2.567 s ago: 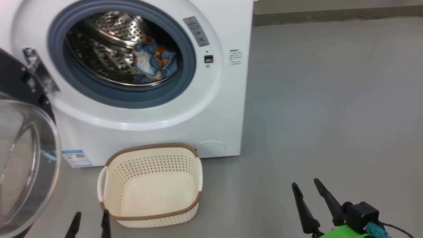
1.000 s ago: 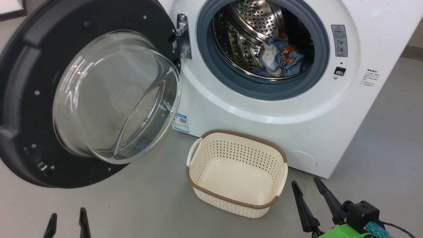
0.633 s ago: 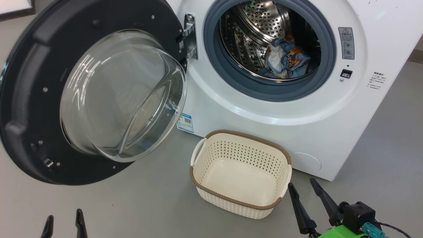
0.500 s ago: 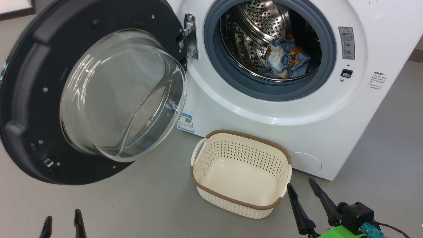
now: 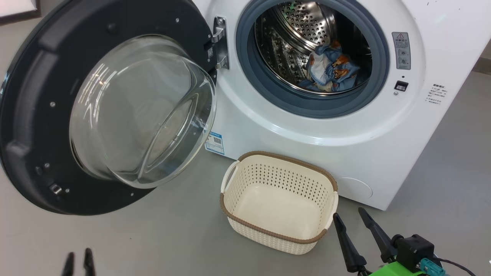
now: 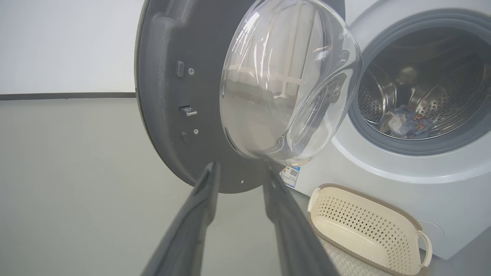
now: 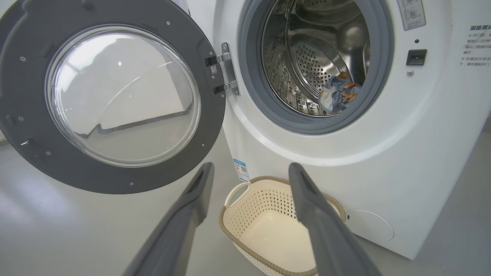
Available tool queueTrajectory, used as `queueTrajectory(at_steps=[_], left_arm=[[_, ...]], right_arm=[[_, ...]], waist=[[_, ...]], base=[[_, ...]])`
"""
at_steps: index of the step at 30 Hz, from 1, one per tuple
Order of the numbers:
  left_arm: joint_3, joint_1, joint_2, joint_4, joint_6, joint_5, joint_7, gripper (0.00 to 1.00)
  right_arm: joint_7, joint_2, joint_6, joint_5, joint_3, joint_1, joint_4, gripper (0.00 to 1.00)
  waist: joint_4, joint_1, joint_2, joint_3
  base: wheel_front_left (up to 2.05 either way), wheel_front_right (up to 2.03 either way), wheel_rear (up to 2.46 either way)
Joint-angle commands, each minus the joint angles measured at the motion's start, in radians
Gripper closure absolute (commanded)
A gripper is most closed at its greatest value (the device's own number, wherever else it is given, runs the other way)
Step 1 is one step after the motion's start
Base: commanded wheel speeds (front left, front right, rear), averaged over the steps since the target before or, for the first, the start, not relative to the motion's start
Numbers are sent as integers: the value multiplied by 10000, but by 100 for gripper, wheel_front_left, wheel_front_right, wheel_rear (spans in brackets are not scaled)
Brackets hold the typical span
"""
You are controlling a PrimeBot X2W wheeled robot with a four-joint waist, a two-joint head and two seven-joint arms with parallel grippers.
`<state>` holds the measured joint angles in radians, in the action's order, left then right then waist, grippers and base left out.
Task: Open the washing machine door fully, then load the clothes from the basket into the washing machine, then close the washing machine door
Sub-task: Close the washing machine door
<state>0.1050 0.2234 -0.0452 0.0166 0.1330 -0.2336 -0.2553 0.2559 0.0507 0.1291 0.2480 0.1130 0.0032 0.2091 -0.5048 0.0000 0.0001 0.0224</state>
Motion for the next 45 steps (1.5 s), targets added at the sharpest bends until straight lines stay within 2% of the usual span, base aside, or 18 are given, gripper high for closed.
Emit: queueTrajectory(at_steps=[1, 10, 17, 27, 30, 33, 38, 42, 45], left_arm=[[291, -247, -51, 150, -32, -42, -65, 100], [404, -337, -51, -27, -250, -325, -65, 100], [1053, -830, -51, -28, -1004, -1582, -65, 100], [2762, -1893, -139, -368, -2039, -1503, -65, 100], [3263, -2383, -165, -542, -2257, -1962, -65, 100], [3505, -2840, -463, -749, -2410, -2408, -65, 100], [3982, -3855, -1150, -1274, -2547, -3750, 43, 100], [4298, -4319, -1466, -1731, -2578, -4611, 323, 100], [4434, -4687, -1922, -2191, -2606, -5345, 723, 100]], right_arm=[[59, -5, 16, 1, 213, -135, -215, 0], [59, -5, 16, 25, 147, -51, -277, 0], [59, -5, 16, 39, 185, -47, -254, 0], [59, -5, 16, -3, 221, -57, -210, 0], [59, -5, 16, -23, 240, -42, -208, 0], [59, -5, 16, -54, 264, -59, -204, 0], [59, 4, 16, -162, 357, -162, -180, 0], [59, 59, 16, -187, 419, -209, -150, 0], [59, 142, 16, -181, 448, -271, -135, 0]], waist=[[1, 0, -1, 5], [4, 0, -1, -25], [99, 0, -1, -74], [352, 0, -1, -112], [414, 0, -1, -143], [477, 0, -1, -196], [704, 0, -1, -388], [867, 0, -1, -477], [1049, 0, -1, -583]], base=[[0, 0, 0], [0, 0, 0], [0, 0, 0], [0, 0, 0], [0, 0, 0], [0, 0, 0], [0, 0, 0], [0, 0, 0], [0, 0, 0]])
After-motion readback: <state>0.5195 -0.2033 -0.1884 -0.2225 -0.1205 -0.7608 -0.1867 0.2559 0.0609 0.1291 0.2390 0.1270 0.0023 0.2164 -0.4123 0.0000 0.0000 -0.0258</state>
